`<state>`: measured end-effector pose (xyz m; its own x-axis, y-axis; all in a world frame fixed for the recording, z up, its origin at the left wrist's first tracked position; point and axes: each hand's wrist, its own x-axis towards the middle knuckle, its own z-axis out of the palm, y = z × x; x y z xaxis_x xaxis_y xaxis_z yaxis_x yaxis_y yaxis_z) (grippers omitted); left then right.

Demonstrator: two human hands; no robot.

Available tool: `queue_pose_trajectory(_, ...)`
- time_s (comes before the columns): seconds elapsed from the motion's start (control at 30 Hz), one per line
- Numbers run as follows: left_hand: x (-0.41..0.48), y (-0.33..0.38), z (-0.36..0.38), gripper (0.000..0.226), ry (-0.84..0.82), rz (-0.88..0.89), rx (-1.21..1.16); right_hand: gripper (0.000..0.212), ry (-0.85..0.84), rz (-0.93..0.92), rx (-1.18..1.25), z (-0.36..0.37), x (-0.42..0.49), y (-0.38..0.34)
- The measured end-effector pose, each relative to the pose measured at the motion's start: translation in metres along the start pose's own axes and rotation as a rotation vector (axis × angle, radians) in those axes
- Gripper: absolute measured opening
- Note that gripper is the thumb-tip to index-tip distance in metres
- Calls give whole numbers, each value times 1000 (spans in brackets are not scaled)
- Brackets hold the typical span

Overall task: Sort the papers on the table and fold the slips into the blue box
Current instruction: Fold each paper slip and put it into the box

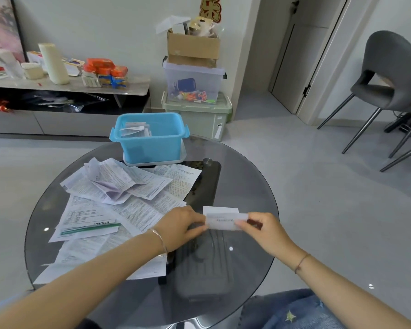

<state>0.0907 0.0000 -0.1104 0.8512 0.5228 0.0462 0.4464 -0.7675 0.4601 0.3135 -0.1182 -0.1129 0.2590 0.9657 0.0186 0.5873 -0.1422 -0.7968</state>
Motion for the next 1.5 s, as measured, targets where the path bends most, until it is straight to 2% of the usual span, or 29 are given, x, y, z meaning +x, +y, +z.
queue_pose_trajectory(0.03,1,1,1,40,33,-56,-81,10,34,49,53,2,4,0)
queue_pose_trajectory(0.07,2,4,0,35,54,-99,-160,11,56,81,90,4,8,-1)
queue_pose_trajectory(0.13,2,11,-1,52,60,-151,-210,11,72,121,134,5,14,-4)
queue_pose_trajectory(0.23,-1,14,2,72,117,-111,-4,12,81,154,138,8,21,-6)
queue_pose_trajectory(0.3,-4,15,3,76,181,-19,79,13,89,171,131,11,25,-5)
queue_pose_trajectory(0.43,-8,20,6,84,-39,112,204,14,90,193,83,13,32,-3)
queue_pose_trajectory(0.57,-13,21,9,98,-177,75,266,16,114,212,31,15,34,-1)
queue_pose_trajectory(0.8,-14,26,9,102,-197,63,286,15,102,232,0,15,37,-2)
queue_pose_trajectory(1.3,-16,28,15,102,-213,41,316,19,178,281,117,19,38,-3)
queue_pose_trajectory(1.5,-16,31,19,104,-204,17,323,15,206,245,49,22,37,-4)
